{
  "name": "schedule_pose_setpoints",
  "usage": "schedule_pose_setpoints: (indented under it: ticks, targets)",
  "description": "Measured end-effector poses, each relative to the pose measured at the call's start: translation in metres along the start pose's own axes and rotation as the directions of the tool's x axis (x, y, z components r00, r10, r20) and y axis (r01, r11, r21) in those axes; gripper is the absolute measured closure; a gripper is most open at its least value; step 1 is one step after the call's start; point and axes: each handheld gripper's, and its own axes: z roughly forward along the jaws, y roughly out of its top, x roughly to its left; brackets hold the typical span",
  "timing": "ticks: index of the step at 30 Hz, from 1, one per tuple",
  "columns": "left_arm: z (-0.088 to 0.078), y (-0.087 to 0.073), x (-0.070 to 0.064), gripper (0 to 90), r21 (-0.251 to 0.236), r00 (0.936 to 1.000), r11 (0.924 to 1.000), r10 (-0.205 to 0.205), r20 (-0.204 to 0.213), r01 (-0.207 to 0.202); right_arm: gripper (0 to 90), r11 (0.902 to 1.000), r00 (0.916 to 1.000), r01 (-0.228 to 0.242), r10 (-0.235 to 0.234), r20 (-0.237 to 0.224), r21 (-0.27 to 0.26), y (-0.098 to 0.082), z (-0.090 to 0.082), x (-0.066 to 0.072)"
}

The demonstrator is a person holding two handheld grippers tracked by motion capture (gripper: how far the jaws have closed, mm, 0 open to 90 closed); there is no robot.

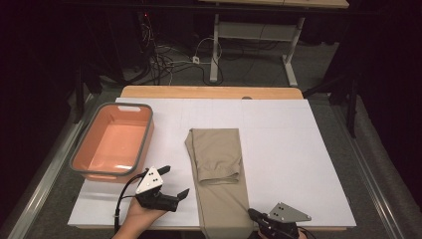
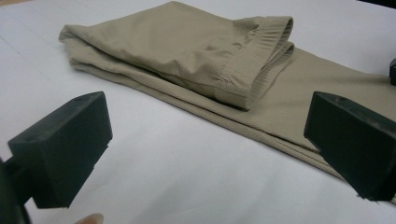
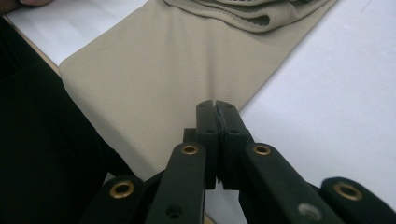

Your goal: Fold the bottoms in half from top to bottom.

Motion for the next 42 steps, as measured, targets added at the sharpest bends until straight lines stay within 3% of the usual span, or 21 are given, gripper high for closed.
schedule_pose_setpoints:
  ticks: [6, 12, 17, 21, 24, 27, 29, 30, 31, 32, 33, 36, 38, 39, 41, 42]
  targets:
    - [0.003, 0.002, 0.000, 0.3, 0.031, 0.9999, 0.9995, -0.004, -0.014, 0.004, 65.8, 0.9988, 0.9996, -0.026, 0.026, -0.010, -0.042, 0.007, -0.004, -0.002]
    - [0.012, 0.012, 0.001, 0.1, 0.107, 0.9992, 0.9941, -0.015, -0.037, 0.019, 57.8, 0.9968, 0.9986, -0.053, 0.053, -0.007, -0.060, 0.014, -0.002, -0.010]
    - [0.021, 0.024, -0.006, 0.4, 0.115, 0.9989, 0.9924, -0.044, -0.013, 0.045, 55.5, 0.9968, 0.9985, -0.054, 0.054, -0.012, -0.059, 0.026, 0.000, -0.018]
    - [0.036, 0.031, -0.011, 0.6, 0.163, 0.9984, 0.9850, -0.056, -0.005, 0.056, 53.1, 0.9970, 0.9987, -0.051, 0.050, -0.009, -0.058, 0.037, 0.011, -0.026]
    - [0.043, 0.035, -0.014, 9.1, 0.172, 0.9982, 0.9835, -0.058, 0.012, 0.056, 50.4, 0.9978, 0.9985, -0.054, 0.054, 0.004, -0.038, 0.042, 0.023, -0.032]
    - [0.049, 0.037, -0.018, 16.1, 0.220, 0.9986, 0.9742, -0.053, 0.008, 0.050, 50.3, 0.9982, 0.9983, -0.058, 0.058, 0.007, -0.017, 0.046, 0.032, -0.036]
    - [0.043, 0.036, -0.026, 31.9, 0.232, 0.9996, 0.9724, -0.028, 0.009, 0.025, 50.8, 0.9984, 0.9985, -0.055, 0.055, 0.007, -0.010, 0.047, 0.035, -0.038]
    - [0.038, 0.034, -0.033, 37.9, 0.227, 0.9994, 0.9738, -0.025, 0.024, 0.019, 51.1, 0.9986, 0.9987, -0.051, 0.051, 0.007, -0.013, 0.047, 0.034, -0.038]
    - [0.032, 0.030, -0.041, 50.5, 0.217, 0.9963, 0.9762, -0.029, 0.081, 0.011, 51.2, 0.9984, 0.9985, -0.055, 0.055, 0.008, -0.013, 0.047, 0.033, -0.038]
    - [0.029, 0.027, -0.050, 59.1, 0.223, 0.9915, 0.9748, -0.032, 0.126, 0.003, 51.4, 0.9984, 0.9985, -0.054, 0.054, 0.006, -0.018, 0.046, 0.032, -0.038]
    - [0.028, 0.024, -0.060, 62.9, 0.238, 0.9894, 0.9711, -0.019, 0.144, -0.016, 51.4, 0.9984, 0.9986, -0.054, 0.054, 0.002, -0.019, 0.046, 0.031, -0.038]
    - [0.024, 0.016, -0.083, 65.7, 0.267, 0.9793, 0.9594, 0.037, 0.199, -0.090, 51.4, 0.9983, 0.9983, -0.058, 0.058, 0.003, -0.013, 0.045, 0.030, -0.038]
    - [0.025, 0.011, -0.089, 65.4, 0.298, 0.9735, 0.9501, 0.024, 0.228, -0.093, 51.4, 0.9981, 0.9984, -0.056, 0.057, 0.003, -0.025, 0.046, 0.029, -0.037]
    - [0.027, 0.009, -0.093, 65.2, 0.321, 0.9729, 0.9413, 0.030, 0.229, -0.105, 51.5, 0.9980, 0.9984, -0.057, 0.057, 0.006, -0.028, 0.046, 0.029, -0.036]
    - [0.026, 0.006, -0.097, 65.9, 0.306, 0.9737, 0.9437, 0.057, 0.221, -0.125, 51.6, 0.9979, 0.9983, -0.058, 0.058, 0.006, -0.029, 0.047, 0.028, -0.035]
    - [0.025, 0.005, -0.099, 72.7, 0.301, 0.9757, 0.9444, 0.069, 0.208, -0.131, 51.6, 0.9981, 0.9984, -0.056, 0.056, 0.008, -0.027, 0.047, 0.028, -0.034]
